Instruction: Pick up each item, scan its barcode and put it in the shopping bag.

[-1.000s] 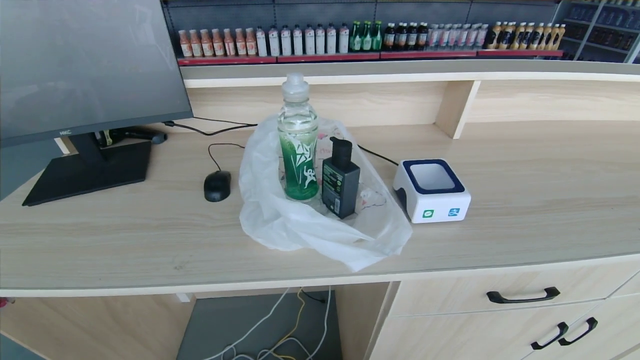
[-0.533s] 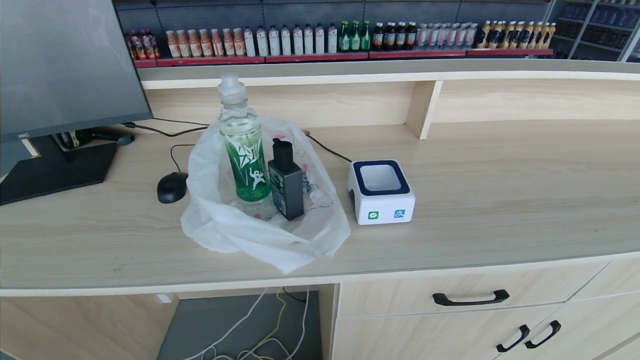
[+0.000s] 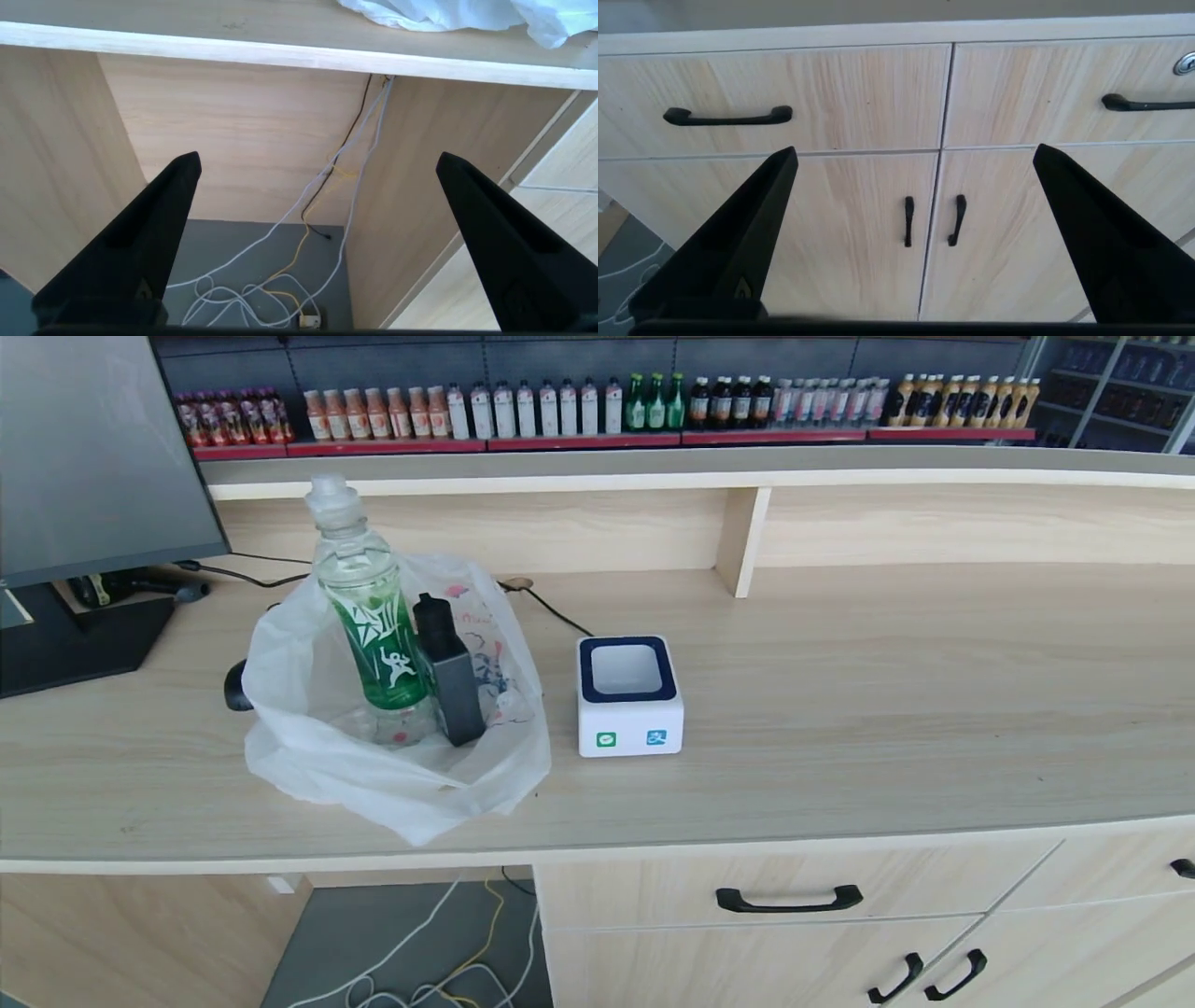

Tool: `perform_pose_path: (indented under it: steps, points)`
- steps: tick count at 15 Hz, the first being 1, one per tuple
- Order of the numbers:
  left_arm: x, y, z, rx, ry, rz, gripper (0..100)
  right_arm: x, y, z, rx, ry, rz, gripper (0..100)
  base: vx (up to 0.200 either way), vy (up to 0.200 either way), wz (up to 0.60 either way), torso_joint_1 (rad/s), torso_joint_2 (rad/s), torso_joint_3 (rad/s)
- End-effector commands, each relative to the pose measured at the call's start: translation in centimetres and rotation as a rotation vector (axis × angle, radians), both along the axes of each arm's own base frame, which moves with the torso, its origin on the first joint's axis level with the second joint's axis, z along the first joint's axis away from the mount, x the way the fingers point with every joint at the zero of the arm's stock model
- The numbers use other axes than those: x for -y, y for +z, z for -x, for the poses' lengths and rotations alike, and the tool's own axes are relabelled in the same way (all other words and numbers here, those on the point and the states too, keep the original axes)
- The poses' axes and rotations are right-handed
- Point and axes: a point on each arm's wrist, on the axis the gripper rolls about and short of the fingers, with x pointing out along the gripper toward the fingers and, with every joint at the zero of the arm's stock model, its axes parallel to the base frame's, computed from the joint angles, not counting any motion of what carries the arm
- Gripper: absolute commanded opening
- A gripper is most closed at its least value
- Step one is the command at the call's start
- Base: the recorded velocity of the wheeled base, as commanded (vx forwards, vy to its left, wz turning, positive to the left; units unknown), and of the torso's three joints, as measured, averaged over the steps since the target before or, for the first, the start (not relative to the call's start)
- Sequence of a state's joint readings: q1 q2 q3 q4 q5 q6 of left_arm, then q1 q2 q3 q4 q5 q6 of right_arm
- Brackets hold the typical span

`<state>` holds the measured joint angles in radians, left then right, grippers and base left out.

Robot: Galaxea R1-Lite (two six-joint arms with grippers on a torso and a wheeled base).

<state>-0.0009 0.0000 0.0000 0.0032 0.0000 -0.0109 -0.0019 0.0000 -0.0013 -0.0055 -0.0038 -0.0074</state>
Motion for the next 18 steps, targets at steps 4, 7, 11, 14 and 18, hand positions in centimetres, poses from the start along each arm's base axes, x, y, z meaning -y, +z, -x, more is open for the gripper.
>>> perform_pose_path:
  steps: [4, 7, 11, 14, 18]
  points:
    - [0.00, 0.03, 0.00, 0.003, 0.001, 0.001, 100, 0.01, -0.07, -0.02, -0.007, 0.001, 0.000, 100, 0.000, 0.000, 0.00, 0.000, 0.00, 0.000]
    - [0.00, 0.03, 0.00, 0.003, 0.001, 0.000, 100, 0.01, -0.07, -0.02, -0.007, 0.001, -0.001, 100, 0.000, 0.000, 0.00, 0.000, 0.00, 0.000]
    - [0.00, 0.03, 0.00, 0.003, 0.001, 0.001, 100, 0.01, -0.07, -0.02, -0.007, 0.001, -0.001, 100, 0.000, 0.000, 0.00, 0.000, 0.00, 0.000]
    - [0.00, 0.03, 0.00, 0.003, 0.001, 0.001, 100, 0.01, -0.07, -0.02, -0.007, 0.001, -0.001, 100, -0.067, 0.000, 0.00, 0.002, 0.00, 0.001]
    - [0.00, 0.03, 0.00, 0.003, 0.001, 0.001, 100, 0.01, -0.07, -0.03, -0.008, 0.001, -0.003, 100, 0.000, 0.000, 0.00, 0.000, 0.00, 0.000]
